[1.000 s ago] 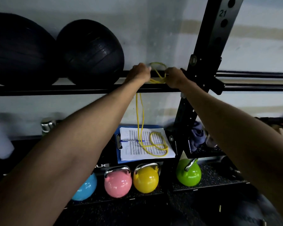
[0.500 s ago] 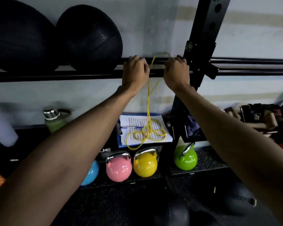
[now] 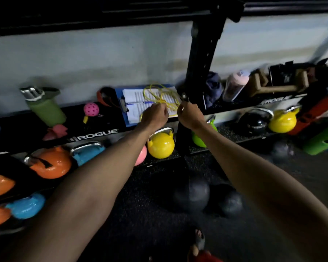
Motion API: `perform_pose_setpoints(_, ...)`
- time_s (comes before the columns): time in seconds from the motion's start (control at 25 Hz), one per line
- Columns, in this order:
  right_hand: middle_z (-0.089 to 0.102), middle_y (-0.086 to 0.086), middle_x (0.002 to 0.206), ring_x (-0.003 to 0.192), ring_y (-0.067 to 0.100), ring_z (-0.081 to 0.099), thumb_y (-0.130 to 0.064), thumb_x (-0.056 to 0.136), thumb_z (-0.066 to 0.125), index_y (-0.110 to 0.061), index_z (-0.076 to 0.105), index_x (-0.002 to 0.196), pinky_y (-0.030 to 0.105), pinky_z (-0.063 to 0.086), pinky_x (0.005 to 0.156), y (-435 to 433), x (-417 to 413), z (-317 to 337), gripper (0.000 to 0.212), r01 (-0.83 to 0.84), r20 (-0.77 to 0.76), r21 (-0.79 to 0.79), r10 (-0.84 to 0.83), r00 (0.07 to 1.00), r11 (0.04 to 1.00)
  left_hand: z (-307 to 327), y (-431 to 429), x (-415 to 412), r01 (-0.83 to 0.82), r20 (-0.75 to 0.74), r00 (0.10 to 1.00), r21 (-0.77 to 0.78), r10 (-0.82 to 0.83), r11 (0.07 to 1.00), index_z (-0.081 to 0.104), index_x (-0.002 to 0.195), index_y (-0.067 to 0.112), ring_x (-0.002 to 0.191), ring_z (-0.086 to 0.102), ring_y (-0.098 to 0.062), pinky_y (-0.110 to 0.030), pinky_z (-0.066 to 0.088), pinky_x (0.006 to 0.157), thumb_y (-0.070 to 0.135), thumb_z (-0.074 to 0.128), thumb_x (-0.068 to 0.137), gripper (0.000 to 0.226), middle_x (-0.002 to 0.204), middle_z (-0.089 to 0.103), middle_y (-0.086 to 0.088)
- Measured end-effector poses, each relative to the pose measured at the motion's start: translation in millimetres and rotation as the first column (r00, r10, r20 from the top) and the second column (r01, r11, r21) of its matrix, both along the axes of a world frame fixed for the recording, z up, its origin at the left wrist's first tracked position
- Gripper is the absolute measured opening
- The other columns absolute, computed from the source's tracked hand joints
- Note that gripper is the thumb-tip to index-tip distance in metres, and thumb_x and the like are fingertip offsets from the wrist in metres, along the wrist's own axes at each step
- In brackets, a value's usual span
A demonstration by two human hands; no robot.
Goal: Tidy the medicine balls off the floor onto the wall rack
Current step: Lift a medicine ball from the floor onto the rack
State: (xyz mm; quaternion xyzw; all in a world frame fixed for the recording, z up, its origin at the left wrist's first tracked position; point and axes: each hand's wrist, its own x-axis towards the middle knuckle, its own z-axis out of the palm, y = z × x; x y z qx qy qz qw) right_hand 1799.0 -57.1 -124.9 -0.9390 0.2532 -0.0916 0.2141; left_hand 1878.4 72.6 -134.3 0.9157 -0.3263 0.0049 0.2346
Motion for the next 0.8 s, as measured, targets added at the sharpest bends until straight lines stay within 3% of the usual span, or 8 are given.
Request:
perform_pose_setpoints(0.28,0.070,0.026,0.104,0.099,0.045,0.065,-0.021,0.090,0.044,-0.005,0.066,0.096,0.043,0.051,0.076,-40,-82,-156,0.027,0.084,-0.305,0.234,-0.008,0.952,0.969,-137,-36,-67,0.148,-0.349,0.937,0.304,-0.035,0.941,0.068,0.105,0.011,0.109,0.063,-0.040,-0.040,0.050,0.082,0.023,0.048,0.094,0.025,0.114,0.067,-0.021)
perform_pose_setpoints(0.48,0.070,0.021,0.106,0.098,0.041,0.066,-0.018,0.090,0.044,-0.008,0.067,0.102,0.040,0.049,0.074,-79,-129,-258,0.028,0.150,-0.478,0.361,0.044,0.877,0.921,-232,-74,-104,0.209,-0.547,0.837,0.359,0.024,0.910,0.061,0.085,0.022,0.099,0.066,-0.036,-0.040,0.052,0.079,0.025,0.048,0.093,0.015,0.104,0.070,-0.012)
perform_pose_setpoints(0.6,0.068,0.023,0.107,0.093,0.040,0.065,-0.020,0.095,0.042,-0.006,0.065,0.102,0.035,0.042,0.068,-105,-152,-333,0.028,0.188,-0.529,0.393,0.054,0.847,0.900,-306,-97,-120,0.198,-0.645,0.755,0.396,0.118,0.897,0.064,0.092,0.021,0.093,0.067,-0.032,-0.041,0.056,0.079,0.028,0.048,0.097,0.018,0.100,0.068,-0.009)
perform_pose_setpoints(0.72,0.067,0.025,0.101,0.079,0.036,0.060,-0.017,0.095,0.042,-0.008,0.059,0.090,0.033,0.034,0.064,-127,-172,-407,0.020,0.222,-0.571,0.426,0.071,0.818,0.877,-379,-113,-130,0.120,-0.684,0.697,0.408,0.217,0.905,0.067,0.097,0.016,0.087,0.069,-0.030,-0.042,0.058,0.080,0.026,0.050,0.099,0.020,0.093,0.070,-0.009)
perform_pose_setpoints(0.8,0.067,0.023,0.100,0.084,0.039,0.062,-0.018,0.094,0.040,-0.004,0.060,0.102,0.033,0.034,0.065,-140,-184,-465,0.026,0.257,-0.594,0.445,0.069,0.801,0.858,-437,-123,-133,0.064,-0.689,0.676,0.408,0.261,0.911,0.069,0.101,0.014,0.090,0.068,-0.027,-0.037,0.056,0.080,0.025,0.052,0.099,0.021,0.096,0.071,-0.007)
